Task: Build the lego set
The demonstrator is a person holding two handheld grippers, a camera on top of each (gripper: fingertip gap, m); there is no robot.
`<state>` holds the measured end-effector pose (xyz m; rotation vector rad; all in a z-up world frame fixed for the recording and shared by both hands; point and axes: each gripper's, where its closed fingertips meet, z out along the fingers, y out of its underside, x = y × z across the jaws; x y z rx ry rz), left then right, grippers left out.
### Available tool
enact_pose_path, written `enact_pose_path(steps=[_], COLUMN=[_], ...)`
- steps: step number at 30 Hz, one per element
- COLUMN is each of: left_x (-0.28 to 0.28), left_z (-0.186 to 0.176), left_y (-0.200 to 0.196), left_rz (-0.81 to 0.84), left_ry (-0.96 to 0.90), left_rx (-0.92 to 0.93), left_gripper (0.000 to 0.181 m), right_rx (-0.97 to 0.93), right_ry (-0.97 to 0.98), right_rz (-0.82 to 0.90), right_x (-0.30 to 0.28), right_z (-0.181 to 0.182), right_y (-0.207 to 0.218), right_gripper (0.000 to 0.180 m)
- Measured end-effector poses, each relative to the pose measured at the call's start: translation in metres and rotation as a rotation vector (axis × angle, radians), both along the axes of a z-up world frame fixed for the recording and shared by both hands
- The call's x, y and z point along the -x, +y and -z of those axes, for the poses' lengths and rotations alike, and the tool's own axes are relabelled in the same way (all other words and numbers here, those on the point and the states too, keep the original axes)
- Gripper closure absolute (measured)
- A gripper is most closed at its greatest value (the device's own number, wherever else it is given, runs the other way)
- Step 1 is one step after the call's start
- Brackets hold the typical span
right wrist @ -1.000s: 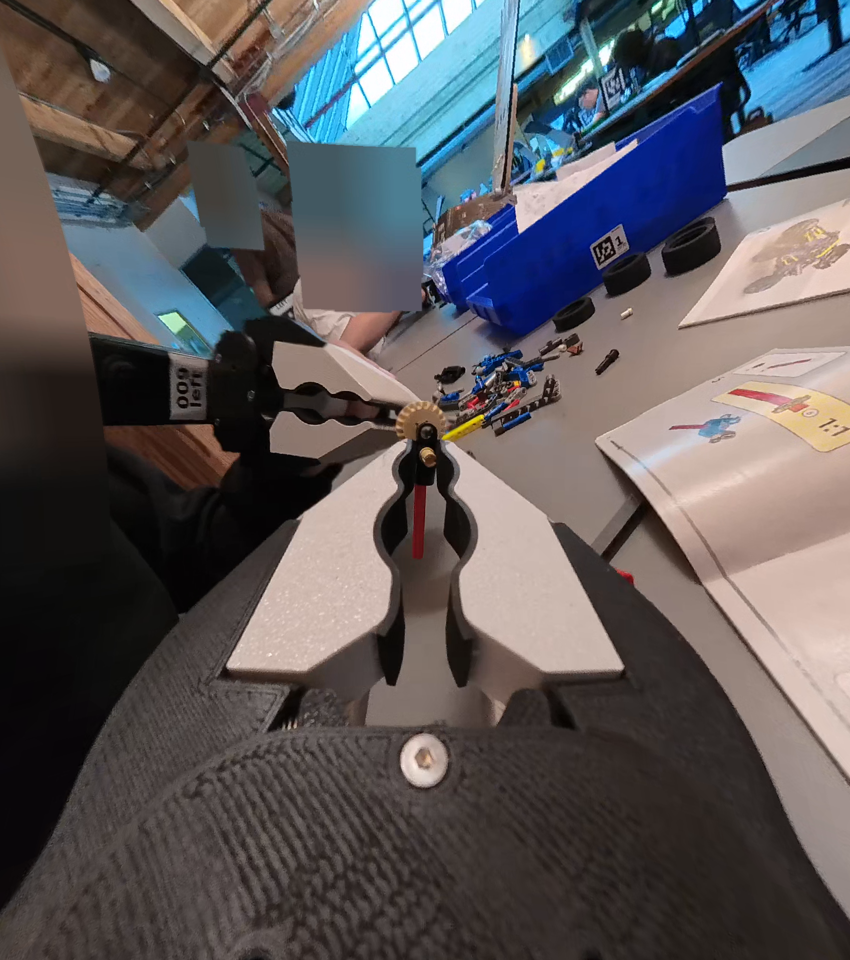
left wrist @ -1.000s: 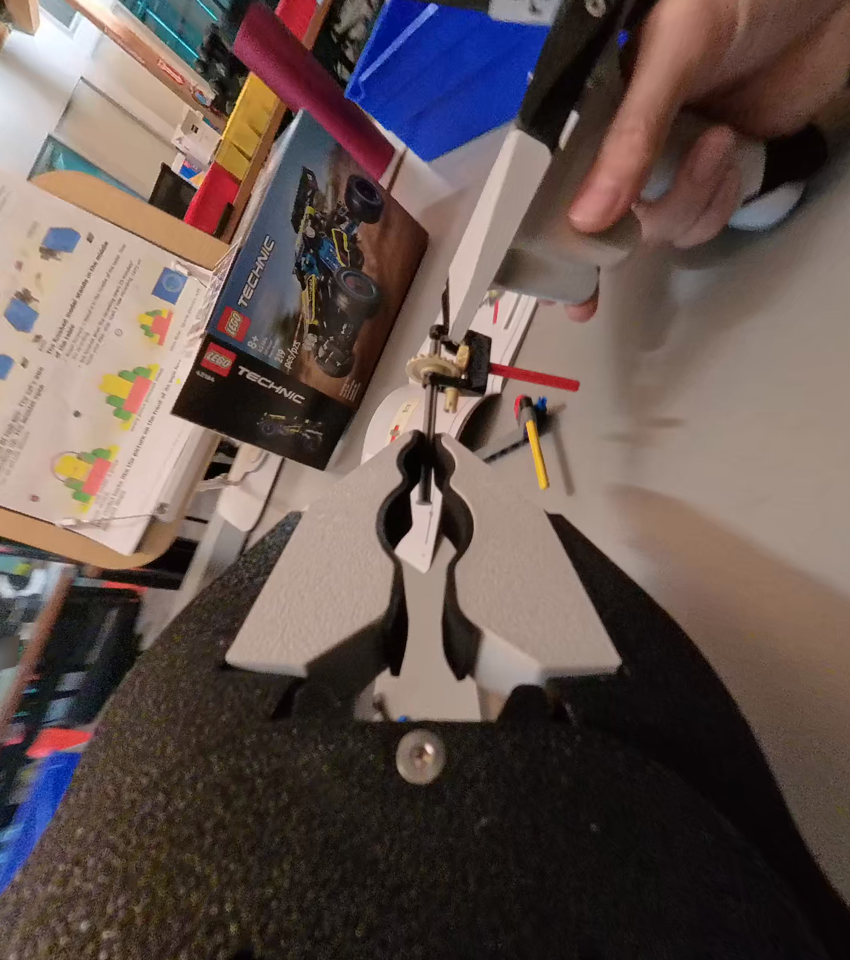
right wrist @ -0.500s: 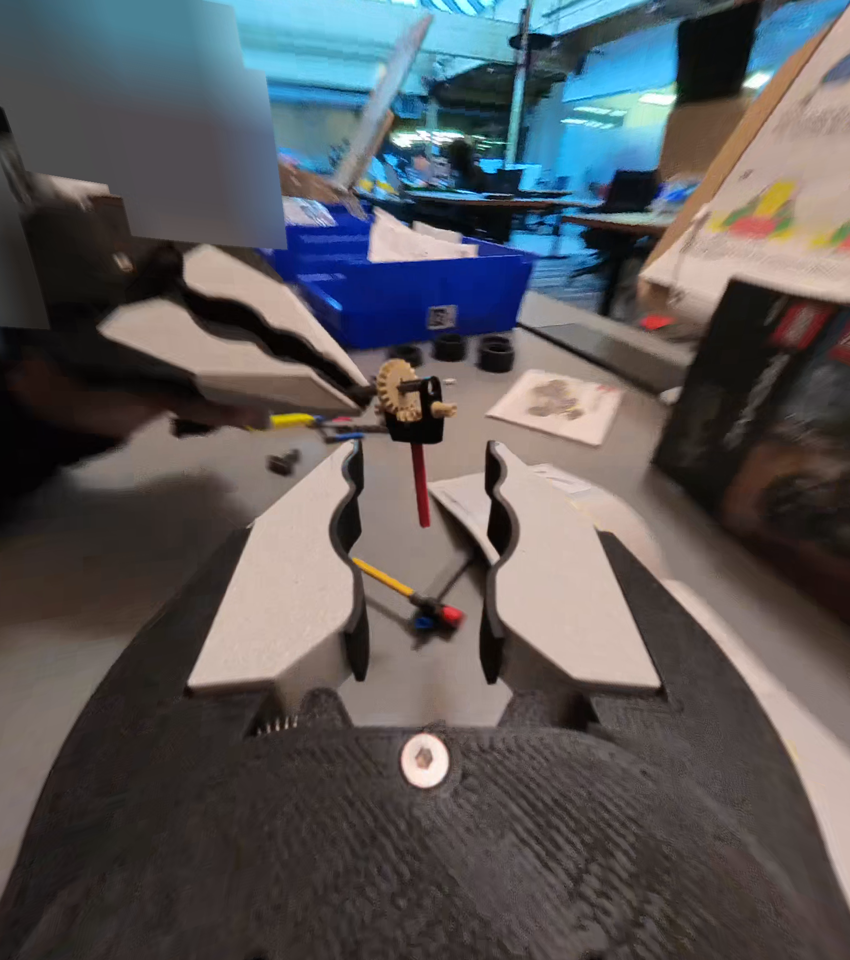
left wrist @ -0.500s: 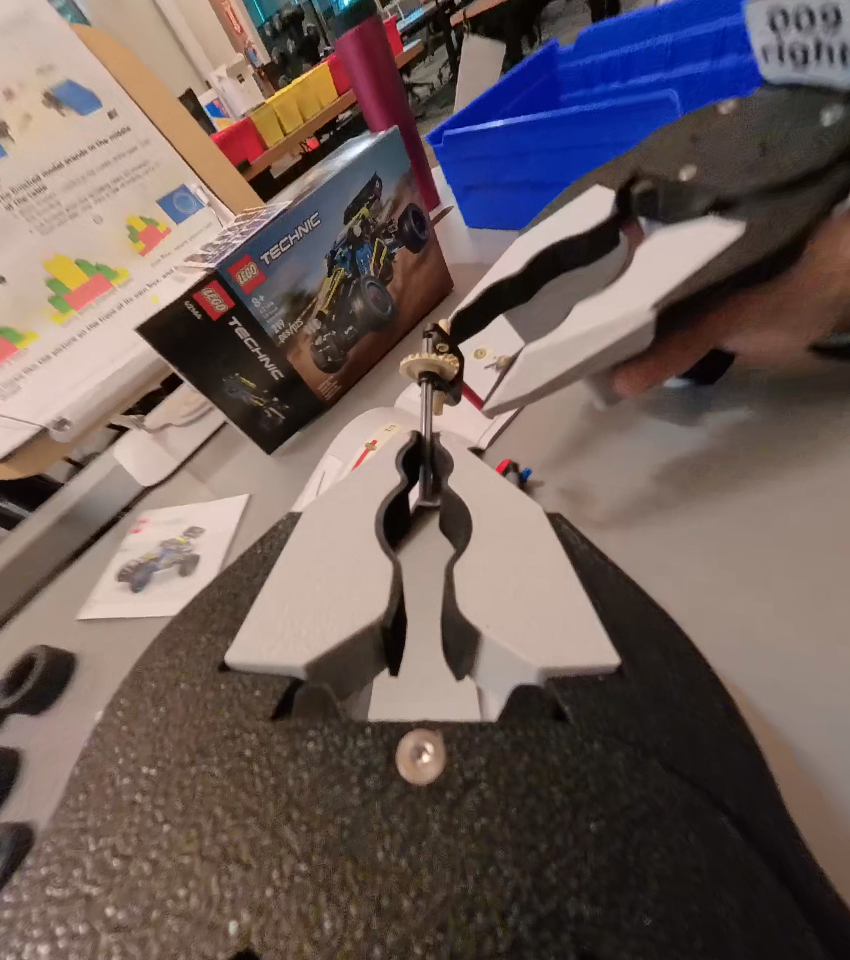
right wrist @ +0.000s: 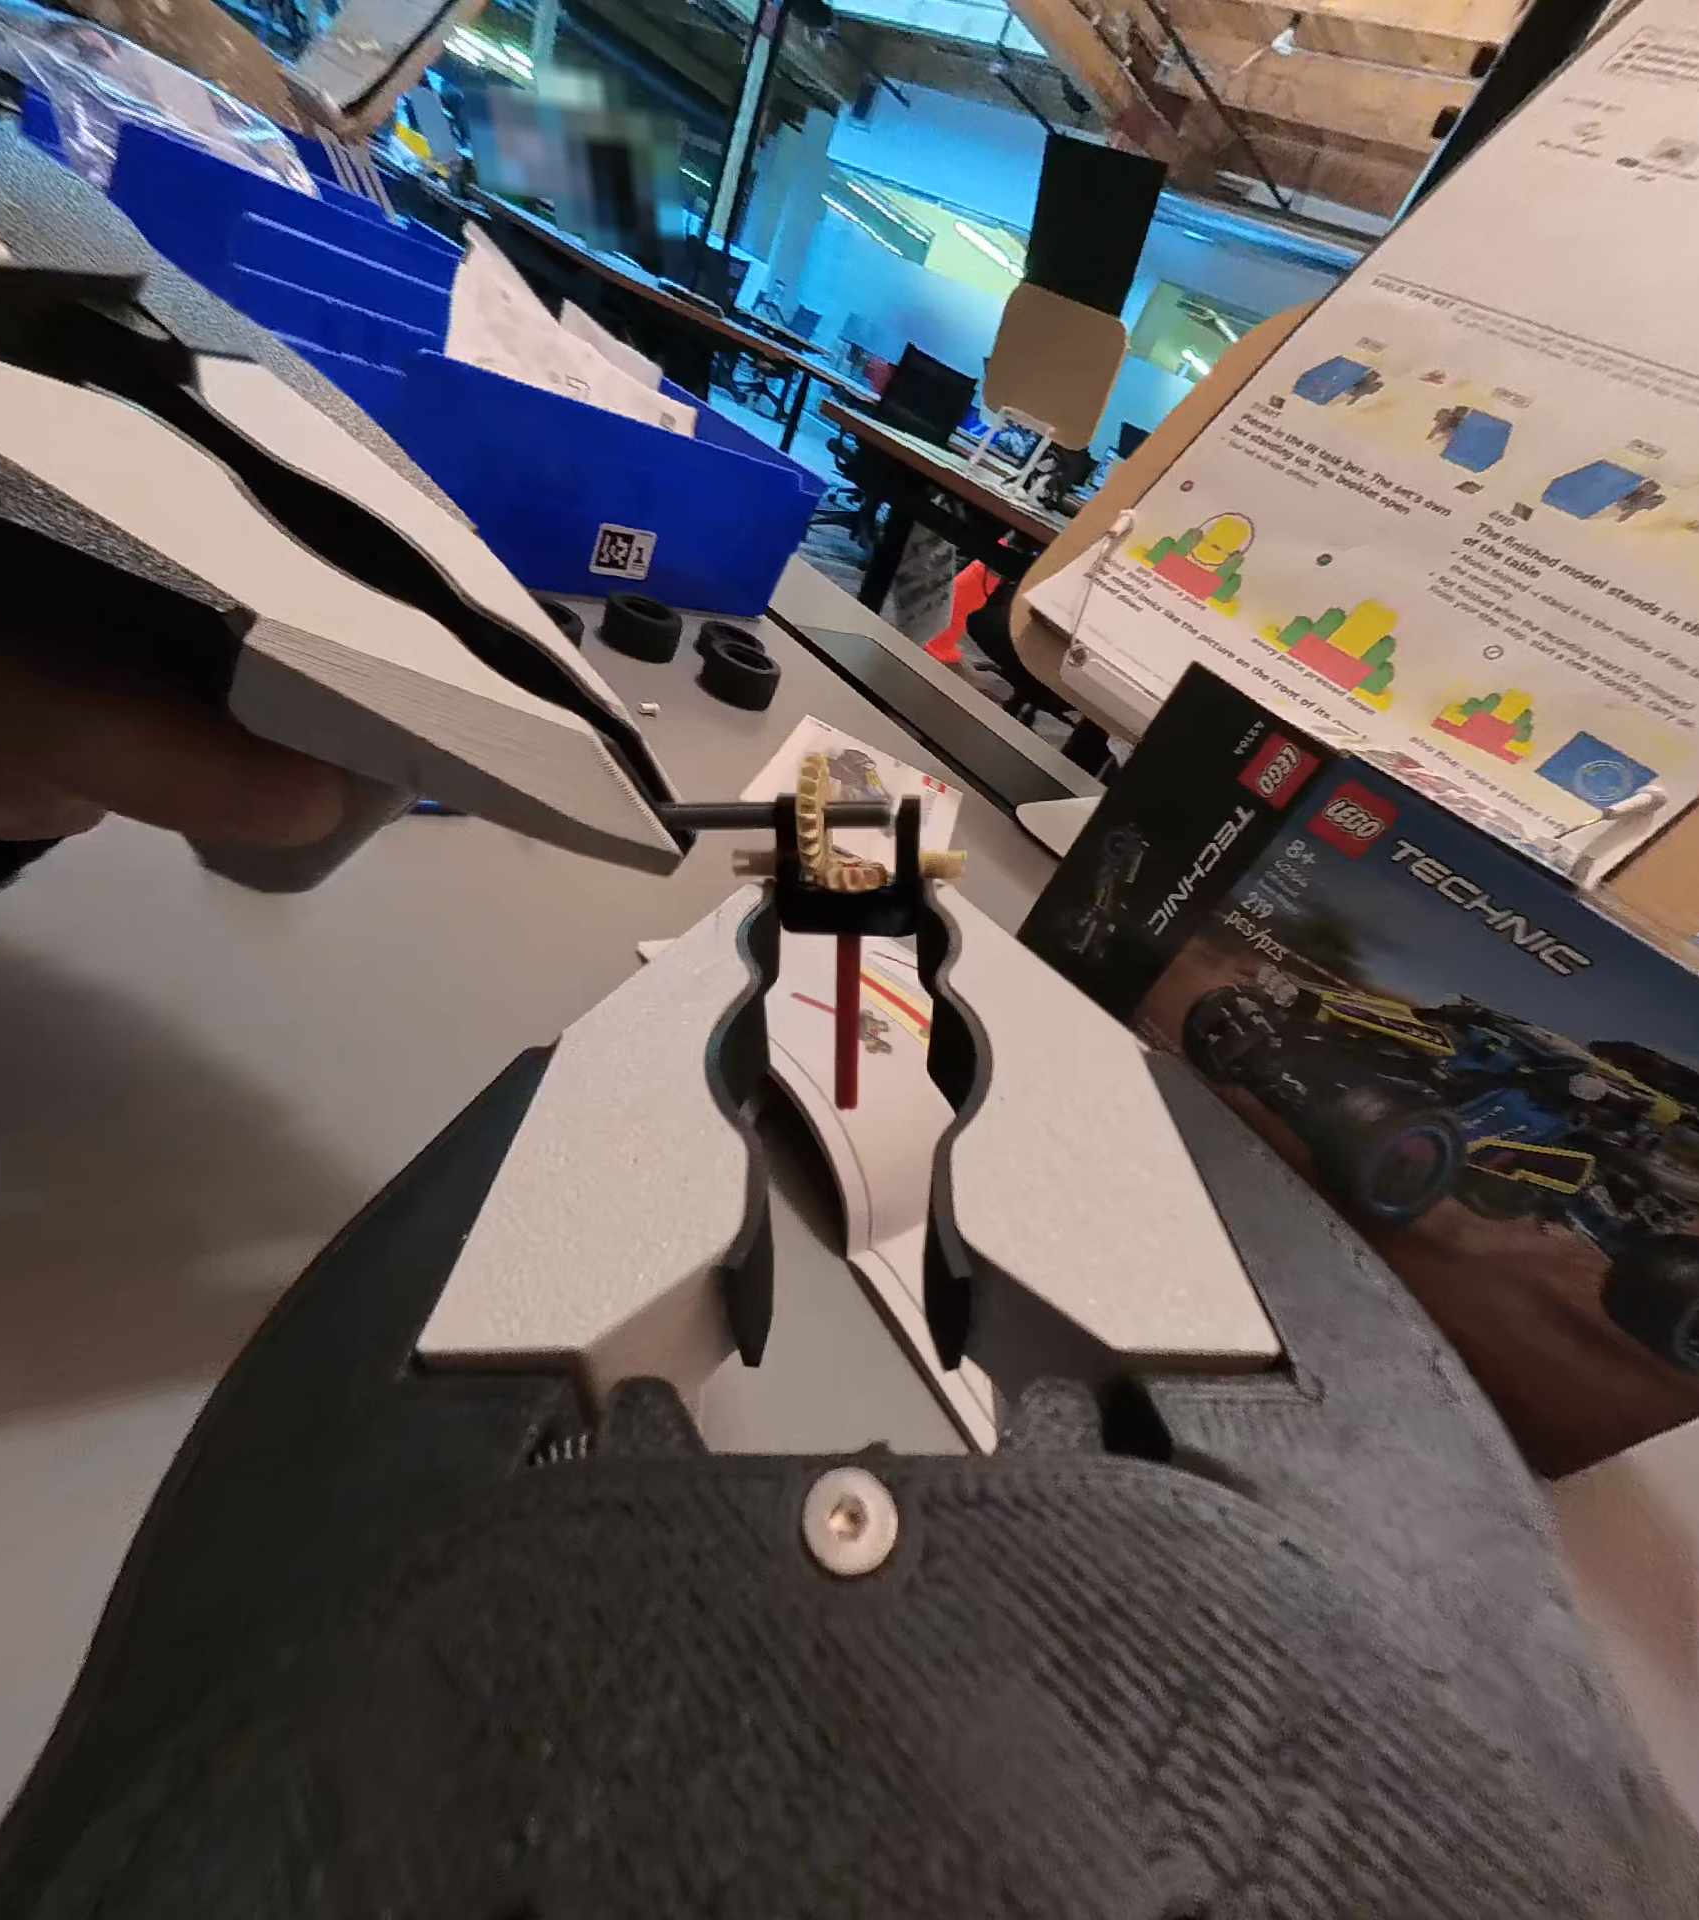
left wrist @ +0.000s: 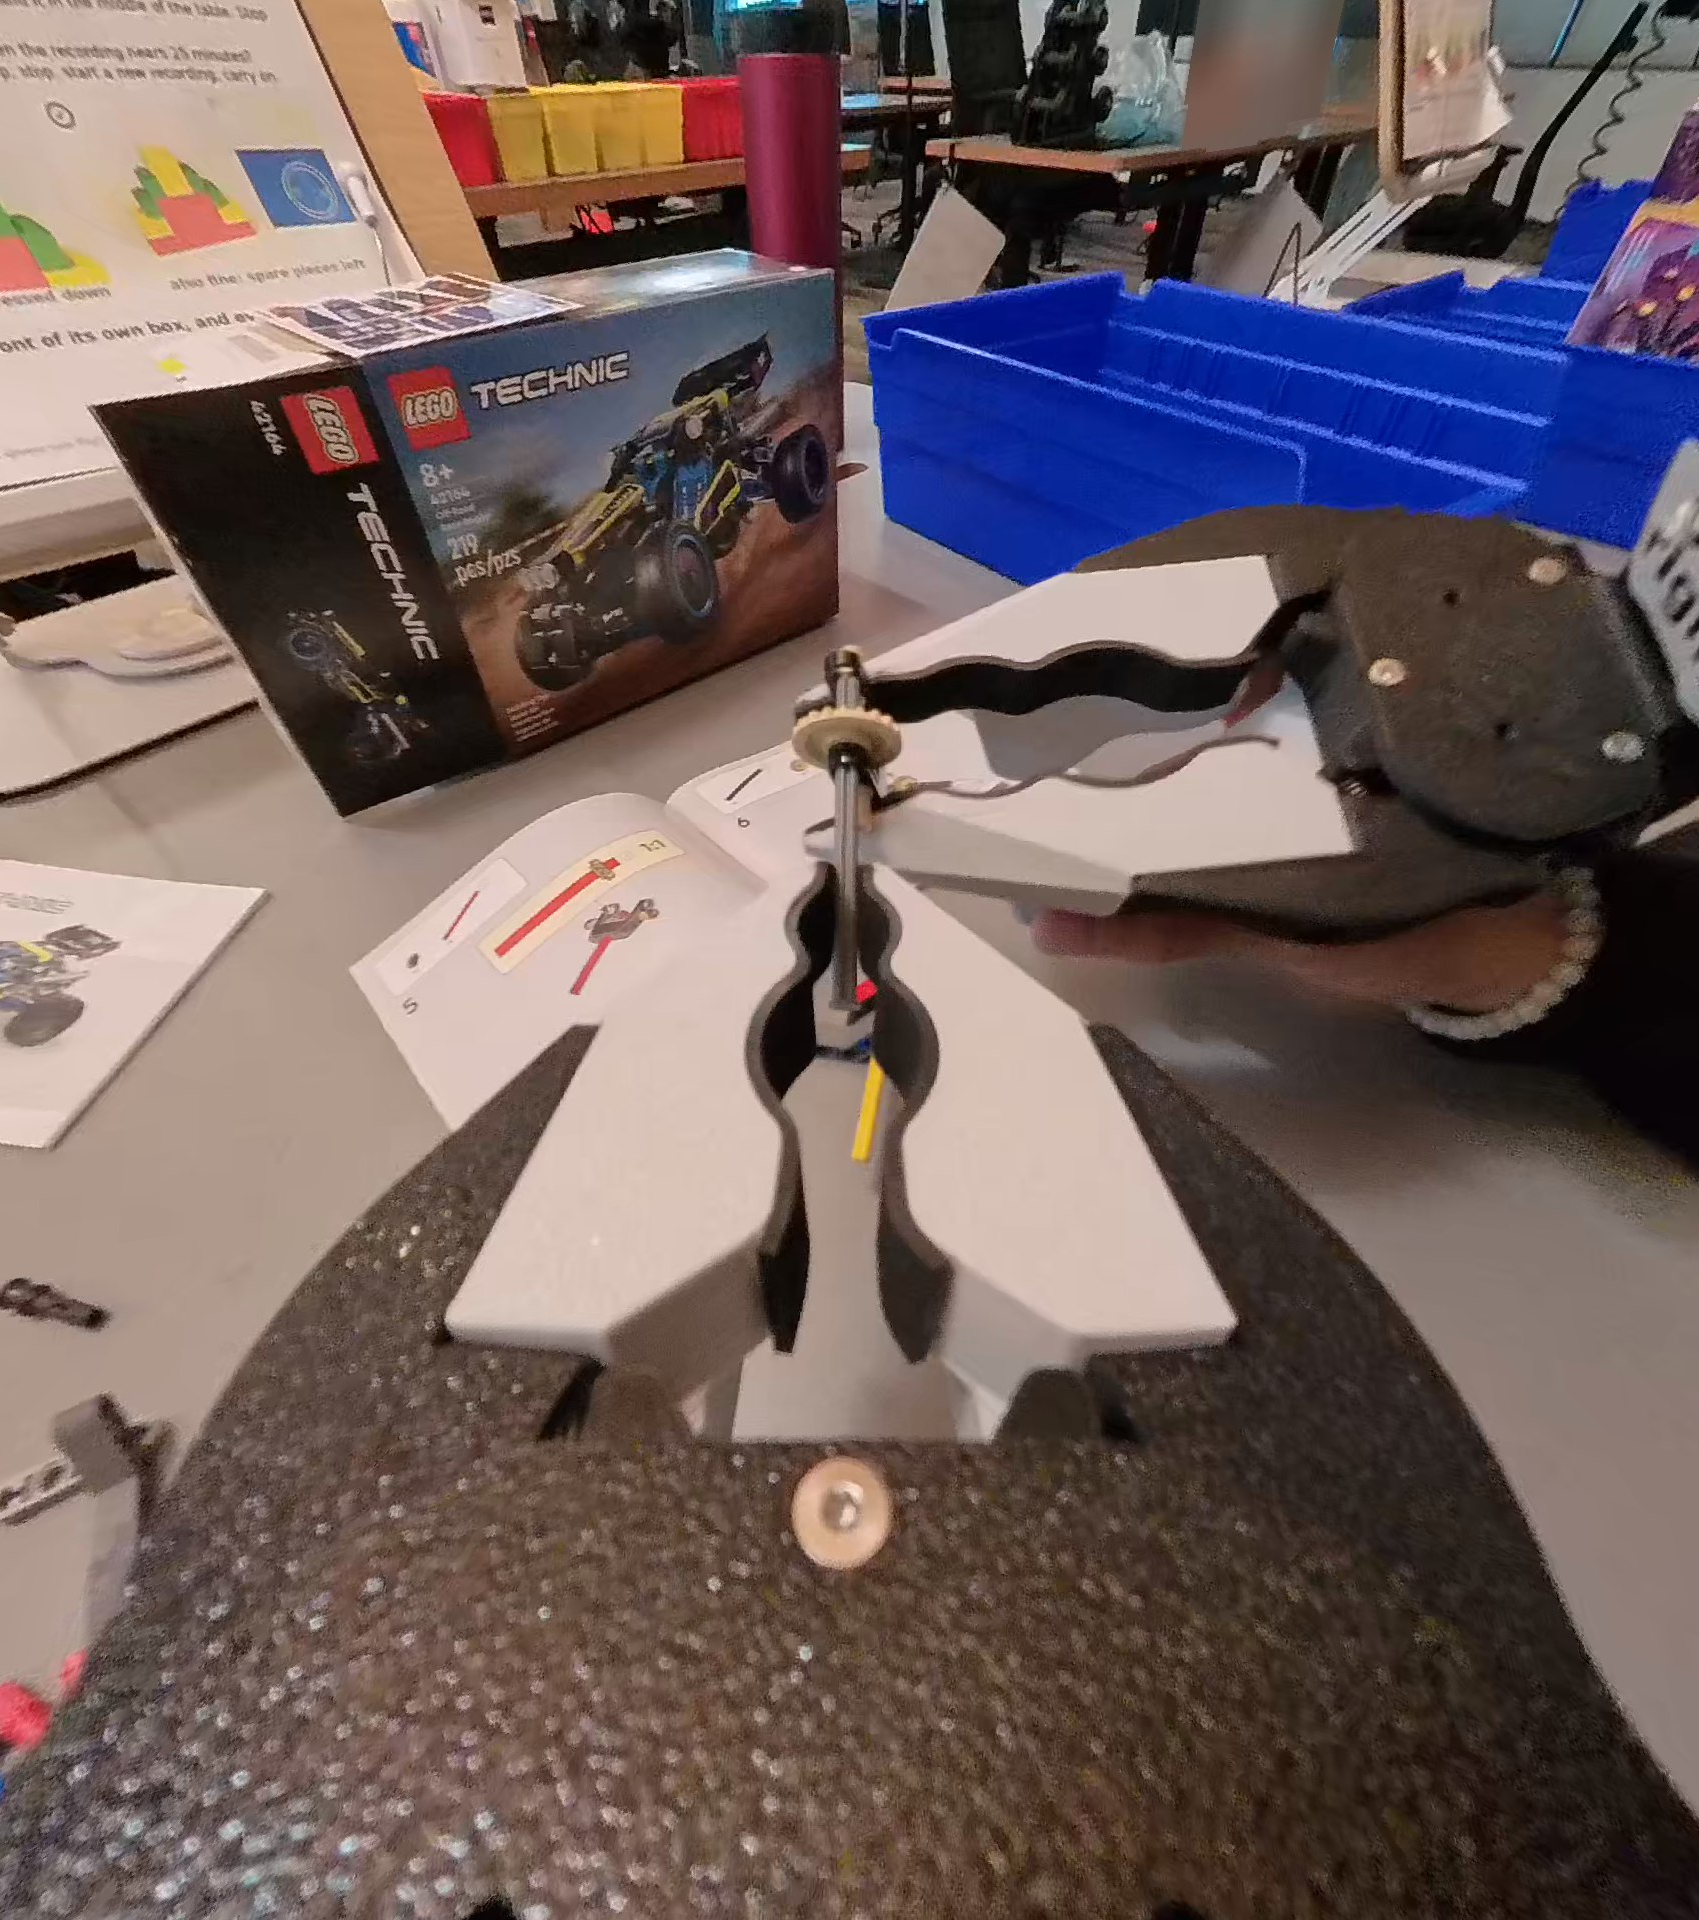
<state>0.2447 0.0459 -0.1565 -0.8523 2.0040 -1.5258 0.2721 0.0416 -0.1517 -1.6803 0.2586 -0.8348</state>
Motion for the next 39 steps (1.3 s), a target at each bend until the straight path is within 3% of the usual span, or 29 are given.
enact_pose_path(steps=[15, 22, 26, 39], left_x=[-0.007, -0.009, -0.008, -0.01], left_z=[0.016, 0.018, 0.021, 0.032], left_y=[0.003, 0.003, 0.002, 0.007], left_rz=[0.021, 0.042, 0.065, 0.019], left_ry=[0.149, 0.236, 0.307, 0.22], left_rx=[0.141, 0.258, 0.332, 0.069], left_gripper=[0.179, 0.178, 0.179, 0.179], right_rx=[0.278, 0.316, 0.291, 0.338], right_ry=[-0.205, -0.228, -0.129, -0.037], right_rz=[0.104, 0.09, 0.018, 0.001], right_x=[-0.017, -0.019, -0.018, -0.018], right_z=[0.019, 0.02, 0.028, 0.041], right_y=[0.003, 0.005, 0.006, 0.005], right_gripper=[0.156, 0.157, 0.157, 0.165])
